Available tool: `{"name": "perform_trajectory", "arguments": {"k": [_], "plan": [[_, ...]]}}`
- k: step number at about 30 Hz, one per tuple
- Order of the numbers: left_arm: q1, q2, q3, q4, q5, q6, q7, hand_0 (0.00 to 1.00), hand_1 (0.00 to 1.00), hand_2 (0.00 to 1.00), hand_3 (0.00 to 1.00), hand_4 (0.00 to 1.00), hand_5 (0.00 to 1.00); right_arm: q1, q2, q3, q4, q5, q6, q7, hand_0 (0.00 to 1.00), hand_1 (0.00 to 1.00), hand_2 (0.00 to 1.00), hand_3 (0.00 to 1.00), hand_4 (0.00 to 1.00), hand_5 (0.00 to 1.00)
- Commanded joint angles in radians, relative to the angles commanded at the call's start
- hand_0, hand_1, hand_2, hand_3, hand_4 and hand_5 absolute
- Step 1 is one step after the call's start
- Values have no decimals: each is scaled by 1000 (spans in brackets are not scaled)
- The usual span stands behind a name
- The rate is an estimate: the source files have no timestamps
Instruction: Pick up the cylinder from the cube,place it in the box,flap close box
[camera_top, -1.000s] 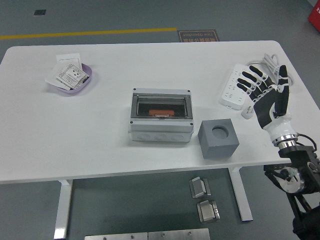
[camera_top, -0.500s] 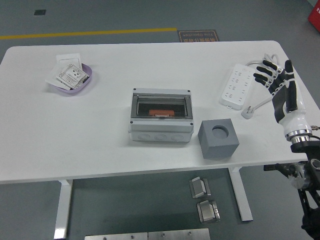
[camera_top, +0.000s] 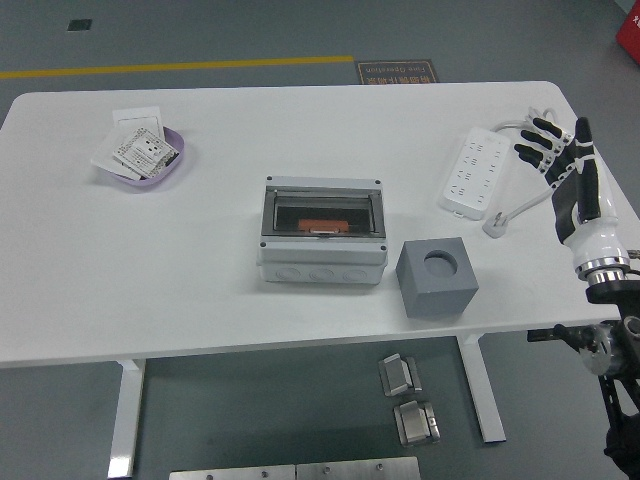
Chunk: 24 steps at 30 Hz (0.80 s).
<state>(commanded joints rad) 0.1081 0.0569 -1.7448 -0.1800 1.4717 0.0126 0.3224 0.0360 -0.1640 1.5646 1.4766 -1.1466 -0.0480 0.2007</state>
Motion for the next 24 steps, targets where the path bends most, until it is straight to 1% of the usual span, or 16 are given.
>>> {"name": "perform_trajectory", "arguments": {"k": [4, 8, 13, 17, 24], "plan": [[-1, 4, 16, 0, -18, 3, -3, 633, 618, 568, 590, 662, 267, 0, 0, 8, 1, -13, -2, -3, 795, 686, 715, 724, 998, 998], [3, 10, 63, 0, -57, 17, -16, 633, 618, 567, 591, 661, 267, -4, -3, 19, 5, -43, -12, -13, 794, 685, 715, 722, 998, 998], [5, 19, 98, 0, -92, 31, -25, 633, 618, 568, 591, 661, 268, -14, -6, 32, 7, -75, -25, -22, 795, 684, 712, 719, 998, 998], [8, 24, 126, 0, -125, 29, -36, 633, 618, 568, 591, 661, 268, -16, -12, 44, 9, -92, -31, -26, 795, 684, 712, 719, 998, 998], [15, 29, 183, 0, -185, 19, -76, 633, 617, 569, 591, 663, 269, -16, -25, 54, 11, -116, -48, -38, 794, 683, 710, 716, 998, 998]]}}
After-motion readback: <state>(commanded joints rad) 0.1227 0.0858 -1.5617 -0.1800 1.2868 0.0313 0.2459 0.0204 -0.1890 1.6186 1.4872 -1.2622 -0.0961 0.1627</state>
